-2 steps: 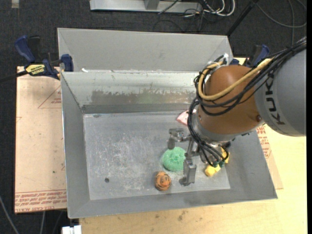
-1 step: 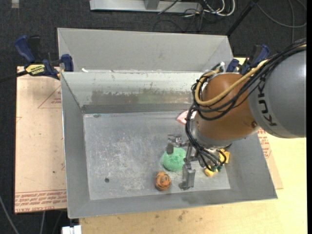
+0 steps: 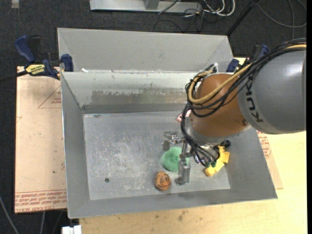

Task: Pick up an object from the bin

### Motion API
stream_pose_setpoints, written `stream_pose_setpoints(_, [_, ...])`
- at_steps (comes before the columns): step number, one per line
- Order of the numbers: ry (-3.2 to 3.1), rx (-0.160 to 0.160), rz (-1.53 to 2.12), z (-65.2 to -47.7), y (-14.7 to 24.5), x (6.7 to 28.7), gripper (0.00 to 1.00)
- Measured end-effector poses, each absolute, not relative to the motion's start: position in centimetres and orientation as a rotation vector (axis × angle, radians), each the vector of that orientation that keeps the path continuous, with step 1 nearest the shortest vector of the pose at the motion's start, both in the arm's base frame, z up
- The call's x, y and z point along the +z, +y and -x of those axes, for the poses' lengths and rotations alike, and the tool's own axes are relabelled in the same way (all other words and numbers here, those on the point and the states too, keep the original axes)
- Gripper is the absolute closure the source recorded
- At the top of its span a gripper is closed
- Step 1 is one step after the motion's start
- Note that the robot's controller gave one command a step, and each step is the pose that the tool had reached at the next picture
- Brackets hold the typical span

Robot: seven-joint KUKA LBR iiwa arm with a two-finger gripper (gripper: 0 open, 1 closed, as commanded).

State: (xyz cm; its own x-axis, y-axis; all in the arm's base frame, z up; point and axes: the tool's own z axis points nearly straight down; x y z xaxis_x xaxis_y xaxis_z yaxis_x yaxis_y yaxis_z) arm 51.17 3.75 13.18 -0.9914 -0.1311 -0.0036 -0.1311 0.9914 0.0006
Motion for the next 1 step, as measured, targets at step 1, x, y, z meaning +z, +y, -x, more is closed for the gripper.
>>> stream_pose_setpoints(1, [3.139, 0.002, 0.140, -51.50, 1.86, 11.20, 0.00])
